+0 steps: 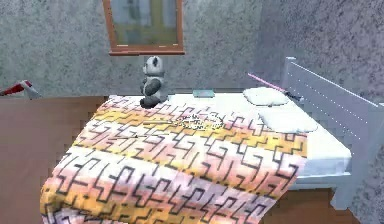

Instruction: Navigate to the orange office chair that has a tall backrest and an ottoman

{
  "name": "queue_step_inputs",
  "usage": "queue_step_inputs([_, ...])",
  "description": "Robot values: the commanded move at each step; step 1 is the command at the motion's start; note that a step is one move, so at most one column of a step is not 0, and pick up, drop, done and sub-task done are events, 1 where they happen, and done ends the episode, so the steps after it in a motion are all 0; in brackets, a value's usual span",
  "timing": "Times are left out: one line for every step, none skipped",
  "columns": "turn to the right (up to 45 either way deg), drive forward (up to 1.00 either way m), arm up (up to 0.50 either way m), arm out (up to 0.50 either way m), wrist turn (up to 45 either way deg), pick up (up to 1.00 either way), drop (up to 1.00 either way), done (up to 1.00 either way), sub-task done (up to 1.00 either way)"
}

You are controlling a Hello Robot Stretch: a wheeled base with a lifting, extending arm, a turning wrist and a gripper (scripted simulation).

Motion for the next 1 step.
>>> queue_step_inputs([-45.0,0.0,0.0,0.0,0.0,0.0,0.0,0.0,0.0])
